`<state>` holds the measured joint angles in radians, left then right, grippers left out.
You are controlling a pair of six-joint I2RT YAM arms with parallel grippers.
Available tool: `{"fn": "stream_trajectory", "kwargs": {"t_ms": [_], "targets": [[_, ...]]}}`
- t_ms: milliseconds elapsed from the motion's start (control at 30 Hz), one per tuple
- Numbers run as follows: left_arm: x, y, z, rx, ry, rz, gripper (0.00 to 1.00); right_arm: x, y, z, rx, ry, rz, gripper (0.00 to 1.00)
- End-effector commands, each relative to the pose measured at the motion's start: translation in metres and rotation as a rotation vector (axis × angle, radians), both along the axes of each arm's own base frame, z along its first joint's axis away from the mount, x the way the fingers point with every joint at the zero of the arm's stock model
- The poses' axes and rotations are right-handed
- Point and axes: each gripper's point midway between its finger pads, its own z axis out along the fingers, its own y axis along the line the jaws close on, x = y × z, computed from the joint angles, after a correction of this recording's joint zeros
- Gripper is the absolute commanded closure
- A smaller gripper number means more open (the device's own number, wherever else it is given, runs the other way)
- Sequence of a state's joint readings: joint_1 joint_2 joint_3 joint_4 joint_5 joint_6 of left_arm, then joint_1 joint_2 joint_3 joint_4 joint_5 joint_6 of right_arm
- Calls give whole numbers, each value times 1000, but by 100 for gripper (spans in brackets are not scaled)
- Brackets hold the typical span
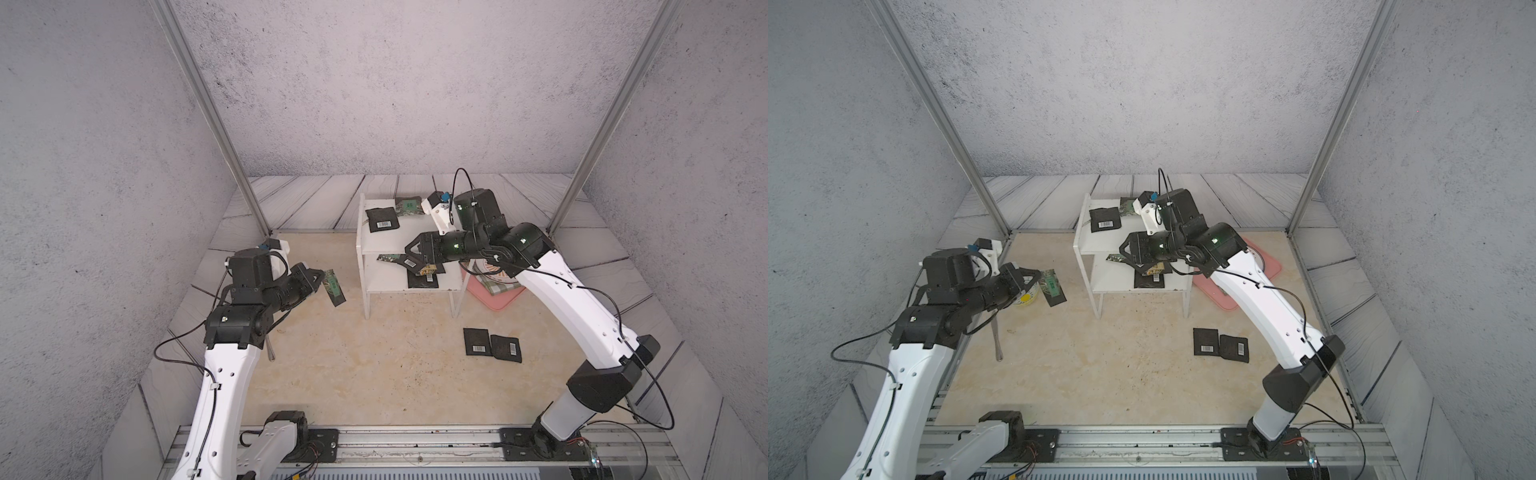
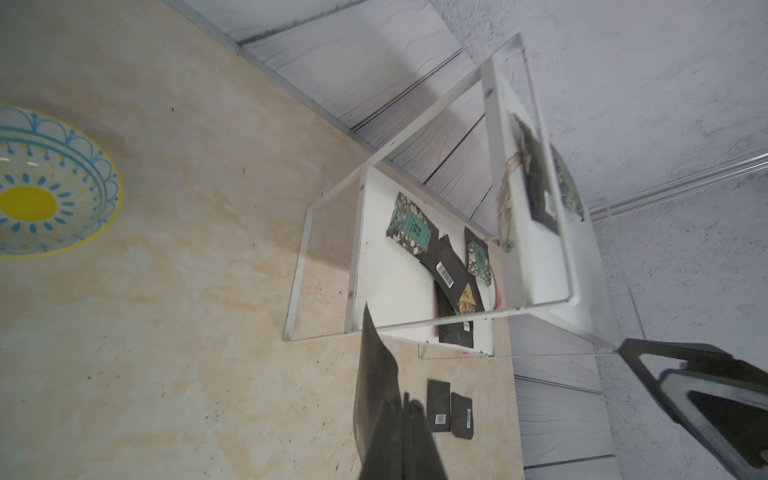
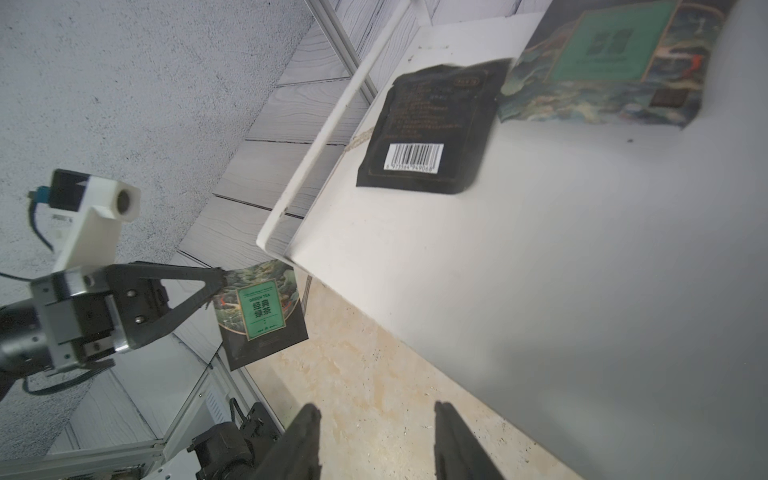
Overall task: Remove the tea bags from the shelf
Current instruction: Place the tea bag at the center of the board.
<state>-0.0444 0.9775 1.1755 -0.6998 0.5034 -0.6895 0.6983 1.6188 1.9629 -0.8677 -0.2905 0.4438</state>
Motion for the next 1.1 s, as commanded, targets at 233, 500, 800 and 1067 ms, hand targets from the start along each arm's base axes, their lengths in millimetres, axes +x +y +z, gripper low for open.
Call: {"fn": "stream_trajectory", "kwargs": {"t_ms": [233, 500, 800, 1067], "targets": [[-20, -37, -48, -9, 92, -133, 100, -25, -63, -19, -55, -34, -136, 52], [-36, -71, -87, -18, 150, -209, 100, -40, -113, -52, -88, 11, -263, 52], [-48, -108, -113, 7, 182, -293, 100, -50, -169, -87, -83, 99, -436, 52], [-59, -146, -127, 62, 155, -388, 100, -61, -194, -109, -100, 133, -522, 51]]}}
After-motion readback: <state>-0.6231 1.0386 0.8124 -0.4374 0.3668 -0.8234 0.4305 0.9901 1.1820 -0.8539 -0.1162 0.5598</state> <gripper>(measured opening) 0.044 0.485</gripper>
